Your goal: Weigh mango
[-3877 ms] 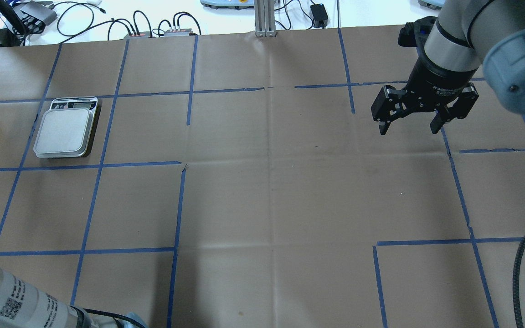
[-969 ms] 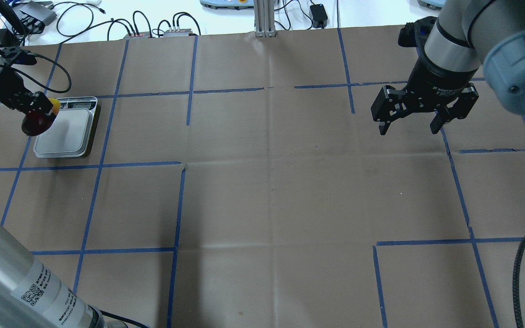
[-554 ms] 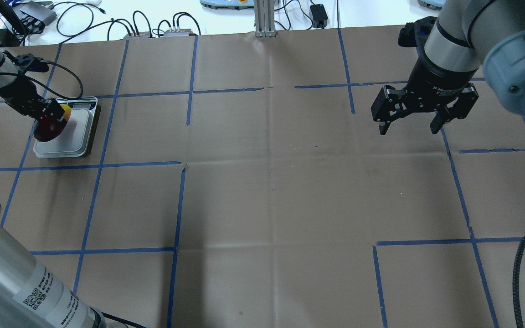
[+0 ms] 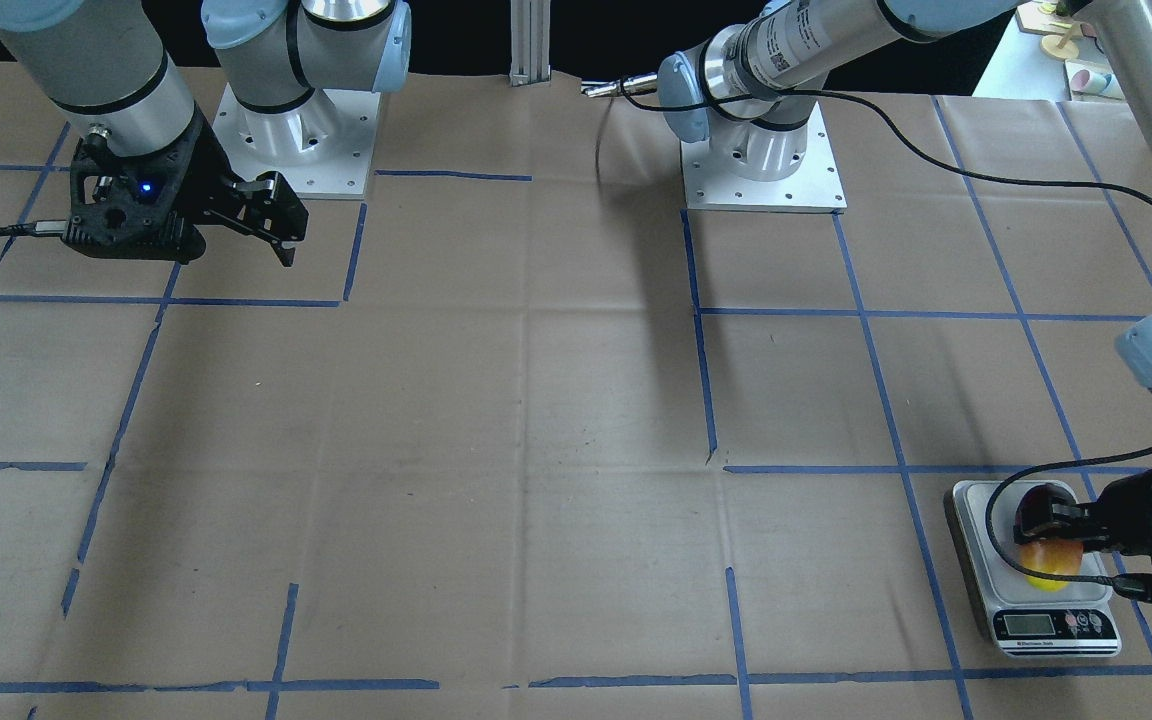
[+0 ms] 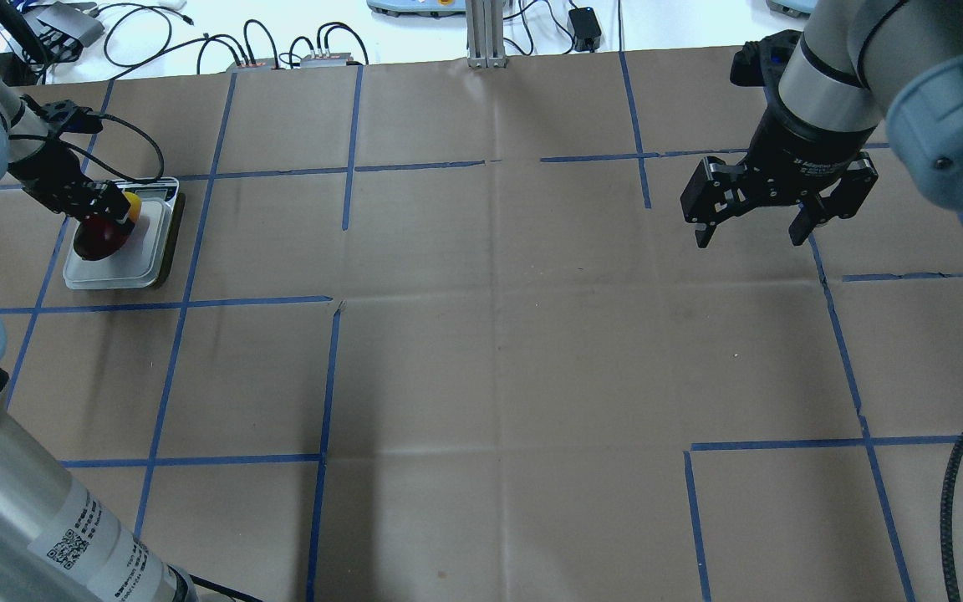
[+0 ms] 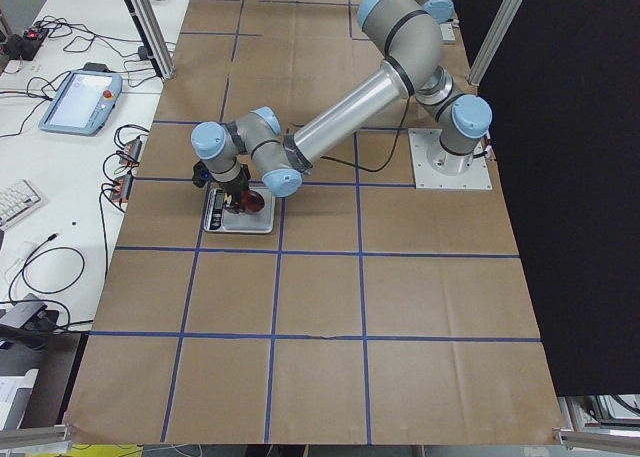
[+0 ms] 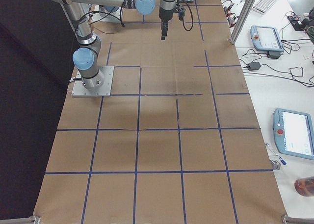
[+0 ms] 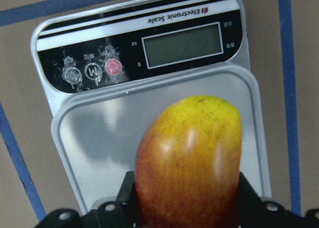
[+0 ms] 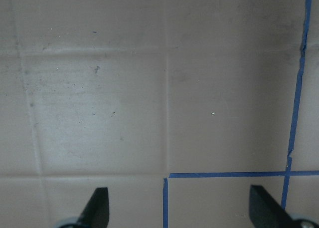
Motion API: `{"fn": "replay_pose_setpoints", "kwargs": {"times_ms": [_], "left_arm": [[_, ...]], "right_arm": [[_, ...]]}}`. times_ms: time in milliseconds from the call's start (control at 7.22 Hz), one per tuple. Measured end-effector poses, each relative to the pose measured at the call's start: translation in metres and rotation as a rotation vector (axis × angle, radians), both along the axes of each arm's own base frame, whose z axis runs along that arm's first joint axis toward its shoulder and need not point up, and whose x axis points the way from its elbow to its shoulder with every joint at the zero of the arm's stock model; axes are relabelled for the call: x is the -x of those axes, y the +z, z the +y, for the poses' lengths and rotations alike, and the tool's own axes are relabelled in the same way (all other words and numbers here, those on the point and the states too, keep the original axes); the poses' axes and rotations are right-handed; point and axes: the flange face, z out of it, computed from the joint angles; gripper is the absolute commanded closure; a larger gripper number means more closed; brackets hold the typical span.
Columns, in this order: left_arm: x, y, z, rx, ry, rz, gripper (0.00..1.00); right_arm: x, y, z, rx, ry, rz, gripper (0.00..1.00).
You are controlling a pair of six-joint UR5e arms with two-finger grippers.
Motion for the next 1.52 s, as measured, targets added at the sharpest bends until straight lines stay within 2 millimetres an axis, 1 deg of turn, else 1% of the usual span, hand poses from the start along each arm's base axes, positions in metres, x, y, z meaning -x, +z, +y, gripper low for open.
{"fn": "replay_pose_setpoints", "kwargs": {"times_ms": [138,277,415,554,692,831,969,1108,1246,1385,1523], "left_arm": [[0.000,-0.001,0.000,-0.004,-0.001,-0.004,0.00],[-0.002,0.007,-0.001,0.001,-0.003,-0.021,0.00],[-0.006,0.027,-0.003,0.019,0.006,-0.056,0.00],[-0.007,0.060,0.000,0.048,0.036,-0.100,0.00],[0.003,0.100,0.008,0.075,0.073,-0.125,0.00],[0.030,0.140,0.020,0.079,0.122,-0.128,0.00],[0.082,0.181,0.032,0.081,0.176,-0.131,0.00],[0.148,0.214,0.049,0.096,0.200,-0.134,0.00],[0.210,0.233,0.071,0.106,0.199,-0.132,0.00],[0.262,0.237,0.096,0.105,0.210,-0.129,0.00],[0.300,0.234,0.116,0.100,0.221,-0.127,0.00]], "right_arm": [[0.000,0.000,0.000,0.000,0.000,0.000,0.00],[0.000,0.000,0.000,0.000,0.000,0.000,0.00],[0.000,0.000,0.000,0.000,0.000,0.000,0.00],[0.000,0.000,0.000,0.000,0.000,0.000,0.00],[0.000,0.000,0.000,0.000,0.000,0.000,0.00],[0.000,0.000,0.000,0.000,0.000,0.000,0.00],[0.000,0.000,0.000,0.000,0.000,0.000,0.00],[0.000,0.000,0.000,0.000,0.000,0.000,0.00],[0.000,0.000,0.000,0.001,0.000,0.000,0.00],[0.000,0.000,0.000,0.001,0.000,0.000,0.00],[0.000,0.000,0.000,0.000,0.000,0.000,0.00]]}}
